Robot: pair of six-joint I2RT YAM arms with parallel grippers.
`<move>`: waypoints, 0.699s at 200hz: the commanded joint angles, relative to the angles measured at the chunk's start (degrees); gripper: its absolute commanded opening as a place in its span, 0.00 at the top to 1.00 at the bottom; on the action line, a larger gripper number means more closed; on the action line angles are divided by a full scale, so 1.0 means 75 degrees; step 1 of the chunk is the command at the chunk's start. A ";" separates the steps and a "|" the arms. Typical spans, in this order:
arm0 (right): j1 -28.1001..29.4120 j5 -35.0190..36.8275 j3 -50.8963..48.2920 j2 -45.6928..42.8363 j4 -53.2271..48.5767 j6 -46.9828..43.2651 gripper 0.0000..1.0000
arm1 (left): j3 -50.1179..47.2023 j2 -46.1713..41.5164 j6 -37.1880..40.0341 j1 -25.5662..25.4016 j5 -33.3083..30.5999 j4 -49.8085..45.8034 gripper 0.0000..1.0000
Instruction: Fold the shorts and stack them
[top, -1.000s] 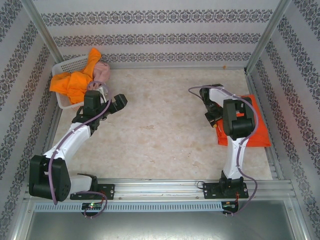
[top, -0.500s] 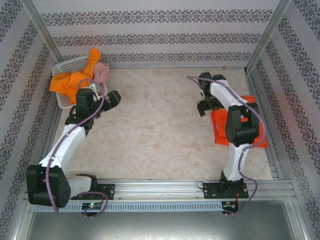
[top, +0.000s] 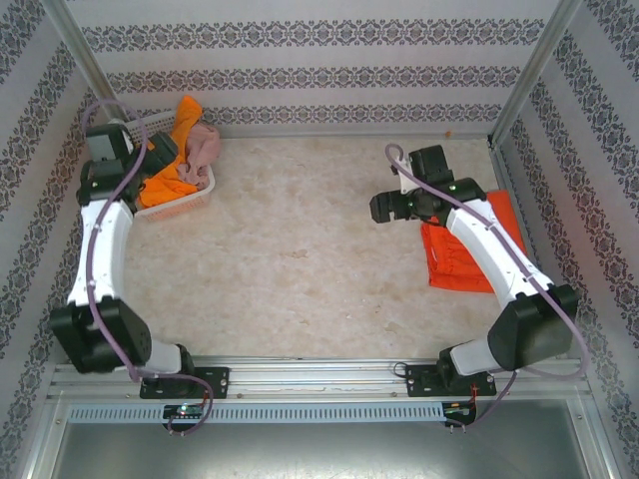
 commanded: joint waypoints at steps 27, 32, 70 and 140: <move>-0.0022 -0.0701 -0.0682 -0.0616 0.1617 0.0438 0.05 | 0.1864 0.2290 0.0119 0.0517 -0.0206 -0.1152 0.02; -0.0034 -0.0722 -0.0771 -0.0691 0.1730 0.0439 0.05 | 0.2100 0.2527 0.0115 0.0555 -0.0197 -0.1171 0.04; -0.0273 -0.0748 -0.1732 -0.1494 0.2978 0.0754 0.05 | 0.4226 0.4371 0.0107 0.0633 -0.0073 -0.1997 0.18; -0.0666 -0.0877 -0.2423 -0.2115 0.3451 0.1059 0.02 | 0.6161 0.5760 0.0099 0.0642 0.0412 -0.3024 0.87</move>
